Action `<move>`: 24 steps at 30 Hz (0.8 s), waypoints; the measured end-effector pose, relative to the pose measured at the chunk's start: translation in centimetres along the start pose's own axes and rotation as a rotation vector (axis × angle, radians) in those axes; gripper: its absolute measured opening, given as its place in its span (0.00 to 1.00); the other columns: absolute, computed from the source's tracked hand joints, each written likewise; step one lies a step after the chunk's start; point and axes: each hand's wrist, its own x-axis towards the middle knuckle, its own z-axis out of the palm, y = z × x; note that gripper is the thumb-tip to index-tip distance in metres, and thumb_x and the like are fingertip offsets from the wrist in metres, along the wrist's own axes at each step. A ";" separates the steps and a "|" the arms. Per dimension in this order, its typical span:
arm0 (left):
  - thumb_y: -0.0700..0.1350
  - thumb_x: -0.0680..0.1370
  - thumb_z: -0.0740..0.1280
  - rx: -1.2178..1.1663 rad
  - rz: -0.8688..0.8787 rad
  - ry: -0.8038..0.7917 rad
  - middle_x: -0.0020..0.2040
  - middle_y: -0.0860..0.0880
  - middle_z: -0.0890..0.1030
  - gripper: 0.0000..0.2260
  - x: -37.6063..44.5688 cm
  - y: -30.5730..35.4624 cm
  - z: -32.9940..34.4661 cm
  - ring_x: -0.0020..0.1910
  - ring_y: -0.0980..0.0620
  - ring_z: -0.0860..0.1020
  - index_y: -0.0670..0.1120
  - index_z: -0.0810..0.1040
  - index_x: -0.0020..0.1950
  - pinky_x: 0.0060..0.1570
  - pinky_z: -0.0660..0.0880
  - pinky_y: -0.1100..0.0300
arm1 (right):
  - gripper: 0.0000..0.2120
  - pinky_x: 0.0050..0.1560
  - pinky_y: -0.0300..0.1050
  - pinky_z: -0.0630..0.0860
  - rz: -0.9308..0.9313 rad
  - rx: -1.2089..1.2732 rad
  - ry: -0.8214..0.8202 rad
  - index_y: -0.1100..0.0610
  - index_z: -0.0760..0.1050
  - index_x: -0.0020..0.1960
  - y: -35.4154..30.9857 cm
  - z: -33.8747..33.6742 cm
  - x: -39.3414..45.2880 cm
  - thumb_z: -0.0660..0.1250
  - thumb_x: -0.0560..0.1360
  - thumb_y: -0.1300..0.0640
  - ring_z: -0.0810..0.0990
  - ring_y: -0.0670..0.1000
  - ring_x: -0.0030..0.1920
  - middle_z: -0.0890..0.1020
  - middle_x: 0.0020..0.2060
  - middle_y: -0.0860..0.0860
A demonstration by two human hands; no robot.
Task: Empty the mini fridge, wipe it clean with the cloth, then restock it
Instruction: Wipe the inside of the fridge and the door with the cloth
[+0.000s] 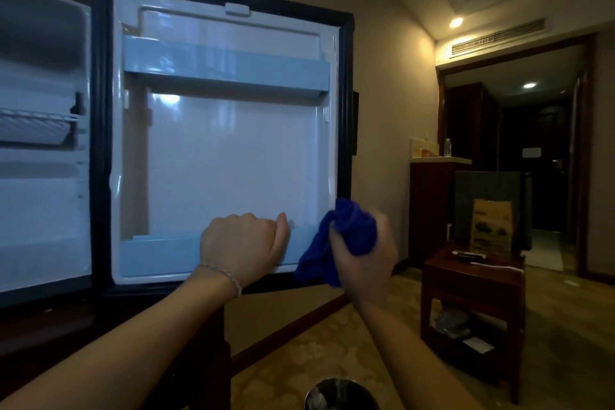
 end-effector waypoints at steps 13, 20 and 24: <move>0.52 0.75 0.65 -0.035 0.043 0.025 0.18 0.48 0.70 0.23 0.2 -0.8 0.2 0.15 0.47 0.66 0.48 0.70 0.21 0.28 0.48 0.66 | 0.19 0.51 0.24 0.71 -0.164 0.036 0.060 0.49 0.70 0.59 -9.8 2.5 17.5 0.75 0.73 0.54 0.75 0.31 0.51 0.77 0.50 0.40; 0.56 0.84 0.50 0.054 0.055 0.019 0.38 0.47 0.82 0.25 0.5 -0.1 0.6 0.36 0.43 0.80 0.47 0.82 0.42 0.33 0.64 0.59 | 0.20 0.49 0.23 0.71 0.087 0.092 0.055 0.51 0.72 0.60 -2.5 1.3 4.6 0.76 0.72 0.58 0.78 0.35 0.49 0.80 0.48 0.43; 0.55 0.84 0.48 0.097 0.101 -0.066 0.43 0.47 0.82 0.24 0.5 0.1 0.5 0.36 0.45 0.77 0.48 0.81 0.53 0.29 0.57 0.59 | 0.21 0.48 0.23 0.72 0.192 0.115 0.043 0.53 0.72 0.60 0.3 0.4 -0.9 0.77 0.72 0.61 0.79 0.35 0.48 0.80 0.48 0.44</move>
